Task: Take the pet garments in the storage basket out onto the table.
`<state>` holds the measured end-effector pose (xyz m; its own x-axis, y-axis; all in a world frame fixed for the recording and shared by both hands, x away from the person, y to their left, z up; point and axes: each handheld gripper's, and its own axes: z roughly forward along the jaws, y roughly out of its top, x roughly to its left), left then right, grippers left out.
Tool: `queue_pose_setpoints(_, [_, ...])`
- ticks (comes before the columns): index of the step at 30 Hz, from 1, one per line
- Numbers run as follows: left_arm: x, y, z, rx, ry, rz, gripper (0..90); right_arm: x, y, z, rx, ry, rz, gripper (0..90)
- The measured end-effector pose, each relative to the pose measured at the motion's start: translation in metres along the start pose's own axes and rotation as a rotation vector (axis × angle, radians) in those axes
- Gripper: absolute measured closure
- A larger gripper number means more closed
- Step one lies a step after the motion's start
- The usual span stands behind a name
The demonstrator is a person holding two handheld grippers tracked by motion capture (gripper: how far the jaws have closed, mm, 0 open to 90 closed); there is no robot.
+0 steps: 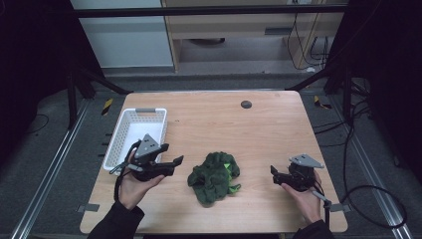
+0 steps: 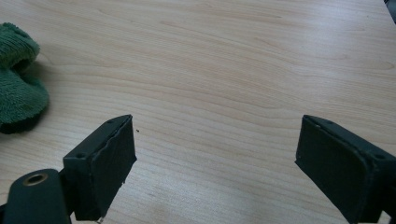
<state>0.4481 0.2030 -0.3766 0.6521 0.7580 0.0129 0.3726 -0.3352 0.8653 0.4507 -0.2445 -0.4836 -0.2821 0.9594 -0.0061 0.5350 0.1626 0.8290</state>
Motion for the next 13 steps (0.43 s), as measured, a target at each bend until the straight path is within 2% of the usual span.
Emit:
queue_pose_setpoints(2, [0.003,-0.006,-0.008,-0.028,0.046,-0.021,32.6,0.000,0.000,0.000,-0.001,-0.002,-0.003,11.8])
queue_pose_setpoints(6, [0.010,-0.019,-0.021,-0.071,0.103,-0.070,33.4,0.000,0.000,-0.001,-0.001,-0.001,0.007,11.7])
queue_pose_setpoints(9, [0.018,-0.029,-0.030,-0.088,0.149,-0.106,33.8,0.000,-0.001,0.000,0.000,0.000,0.003,11.5])
queue_pose_setpoints(13, [0.030,-0.041,-0.041,-0.102,0.190,-0.148,33.9,0.000,0.000,-0.001,-0.002,0.000,0.004,11.5])
